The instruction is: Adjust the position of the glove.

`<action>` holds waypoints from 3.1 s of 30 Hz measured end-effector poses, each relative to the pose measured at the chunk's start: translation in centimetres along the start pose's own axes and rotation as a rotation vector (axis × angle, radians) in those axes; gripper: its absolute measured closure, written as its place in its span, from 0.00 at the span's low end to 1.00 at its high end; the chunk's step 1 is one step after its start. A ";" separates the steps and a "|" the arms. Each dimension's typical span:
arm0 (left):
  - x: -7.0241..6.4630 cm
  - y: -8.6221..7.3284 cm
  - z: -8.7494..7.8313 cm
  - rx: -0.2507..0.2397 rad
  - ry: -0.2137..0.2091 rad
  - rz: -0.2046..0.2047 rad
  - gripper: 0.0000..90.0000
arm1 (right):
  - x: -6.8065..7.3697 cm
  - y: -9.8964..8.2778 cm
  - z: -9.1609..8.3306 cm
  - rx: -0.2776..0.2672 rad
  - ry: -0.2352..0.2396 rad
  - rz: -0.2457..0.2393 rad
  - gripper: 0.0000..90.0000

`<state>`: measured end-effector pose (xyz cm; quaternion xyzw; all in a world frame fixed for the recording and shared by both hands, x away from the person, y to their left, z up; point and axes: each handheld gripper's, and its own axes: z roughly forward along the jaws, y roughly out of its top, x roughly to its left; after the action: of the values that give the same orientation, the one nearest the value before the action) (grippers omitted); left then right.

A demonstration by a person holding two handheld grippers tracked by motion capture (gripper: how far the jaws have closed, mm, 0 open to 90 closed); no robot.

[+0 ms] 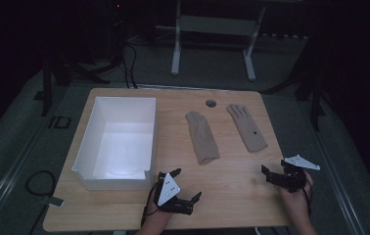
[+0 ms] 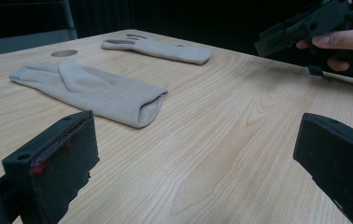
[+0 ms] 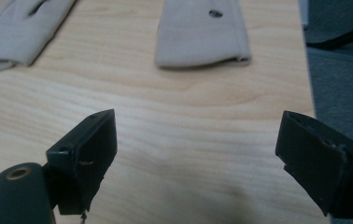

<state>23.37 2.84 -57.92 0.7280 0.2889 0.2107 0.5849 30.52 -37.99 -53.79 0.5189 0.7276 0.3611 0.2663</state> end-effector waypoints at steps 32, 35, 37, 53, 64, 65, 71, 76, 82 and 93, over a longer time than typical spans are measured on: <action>0.1 0.0 0.0 -0.003 -0.006 -0.007 0.00 | 3.1 8.0 -0.4 -0.061 0.077 -0.063 0.18; 0.1 0.0 0.0 -0.003 -0.006 -0.004 0.00 | 3.7 8.9 -0.1 -0.070 0.090 -0.073 0.18; 0.1 0.0 0.0 -0.002 -0.006 -0.007 0.00 | 3.9 9.1 0.0 -0.074 0.094 -0.074 0.18; 0.0 0.0 0.0 -0.002 -0.005 -0.003 0.00 | 7.3 12.2 2.5 -0.090 0.157 -0.092 0.22; 0.0 0.0 0.0 -0.001 -0.012 -0.005 0.00 | 10.3 13.8 6.2 -0.058 0.199 -0.101 0.25; 0.0 0.0 0.0 -0.001 -0.012 -0.005 0.00 | 10.6 13.9 6.5 -0.054 0.201 -0.103 0.27; 0.1 0.0 0.0 -0.001 -0.013 -0.004 0.00 | 12.3 14.3 8.7 -0.026 0.222 -0.122 0.32; 0.1 0.0 0.0 -0.001 -0.014 -0.006 0.00 | 13.5 14.4 10.4 0.003 0.218 -0.149 0.34; 0.1 0.0 0.0 -0.002 -0.014 -0.007 0.00 | 14.5 14.2 12.7 0.029 0.212 -0.168 0.41; 0.1 0.0 0.0 -0.004 -0.016 -0.011 0.00 | 14.9 13.3 16.7 0.127 0.200 -0.148 0.48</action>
<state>23.44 2.91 -57.93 0.7271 0.2876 0.2021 0.5897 45.96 -17.05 -53.31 0.4409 0.8082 0.3438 0.1850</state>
